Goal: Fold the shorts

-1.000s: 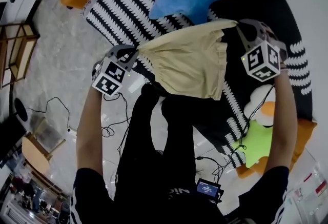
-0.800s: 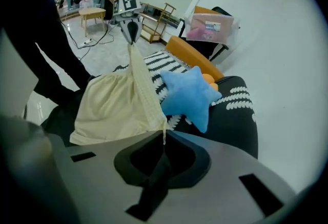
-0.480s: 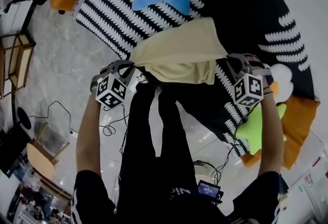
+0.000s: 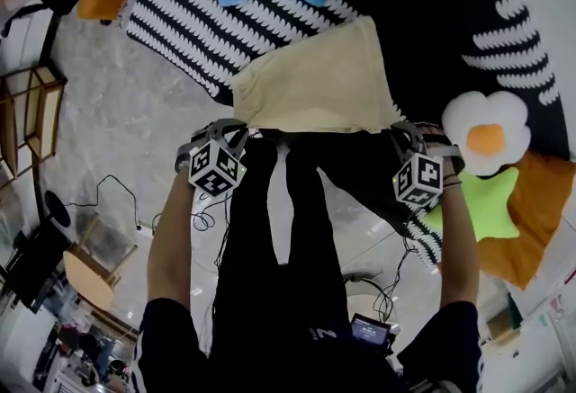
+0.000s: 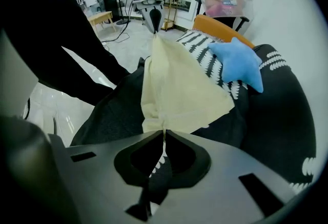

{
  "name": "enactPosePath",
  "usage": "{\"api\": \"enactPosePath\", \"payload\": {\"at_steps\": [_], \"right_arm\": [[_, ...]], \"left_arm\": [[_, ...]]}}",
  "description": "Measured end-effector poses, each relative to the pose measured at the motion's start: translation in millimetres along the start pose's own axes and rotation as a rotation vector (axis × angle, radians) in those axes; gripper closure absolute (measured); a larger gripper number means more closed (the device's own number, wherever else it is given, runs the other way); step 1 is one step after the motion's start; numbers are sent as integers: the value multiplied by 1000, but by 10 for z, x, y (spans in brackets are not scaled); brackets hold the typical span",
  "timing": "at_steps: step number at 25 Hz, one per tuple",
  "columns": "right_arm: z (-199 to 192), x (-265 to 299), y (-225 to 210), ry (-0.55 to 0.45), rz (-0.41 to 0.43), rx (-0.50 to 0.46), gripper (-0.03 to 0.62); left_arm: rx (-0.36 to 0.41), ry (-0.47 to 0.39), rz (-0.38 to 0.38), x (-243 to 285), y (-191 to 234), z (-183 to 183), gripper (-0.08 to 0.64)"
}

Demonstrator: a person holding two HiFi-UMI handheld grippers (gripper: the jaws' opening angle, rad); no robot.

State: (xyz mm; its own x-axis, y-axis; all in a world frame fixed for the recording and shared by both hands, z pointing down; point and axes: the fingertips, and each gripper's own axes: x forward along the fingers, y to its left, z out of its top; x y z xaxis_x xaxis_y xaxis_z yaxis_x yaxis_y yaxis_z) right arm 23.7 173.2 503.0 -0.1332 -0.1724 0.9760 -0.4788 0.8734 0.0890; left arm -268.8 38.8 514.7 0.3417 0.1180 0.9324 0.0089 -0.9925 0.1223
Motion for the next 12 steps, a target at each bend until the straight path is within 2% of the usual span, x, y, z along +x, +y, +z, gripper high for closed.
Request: {"api": "enactPosePath", "payload": {"at_steps": [2,4,7,9,10,12], "right_arm": [[-7,101,170,19,21,-18,565],[2,231,271,32,16,-21,565],[-46,429,407,50,5,11,565],[-126,541,515,73,9,35,563],[-167,602,572,87,12,46,561],[-235,768,706,113,31,77,521]], "left_arm": [[44,32,-15,80,-68,-109,546],[49,53,-11,181,-71,-222,546],[-16,82,34,338,-56,-340,545],[-71,110,34,444,-107,-366,532],[-106,119,22,500,-140,-355,504],[-192,122,-2,634,-194,-326,388]]}}
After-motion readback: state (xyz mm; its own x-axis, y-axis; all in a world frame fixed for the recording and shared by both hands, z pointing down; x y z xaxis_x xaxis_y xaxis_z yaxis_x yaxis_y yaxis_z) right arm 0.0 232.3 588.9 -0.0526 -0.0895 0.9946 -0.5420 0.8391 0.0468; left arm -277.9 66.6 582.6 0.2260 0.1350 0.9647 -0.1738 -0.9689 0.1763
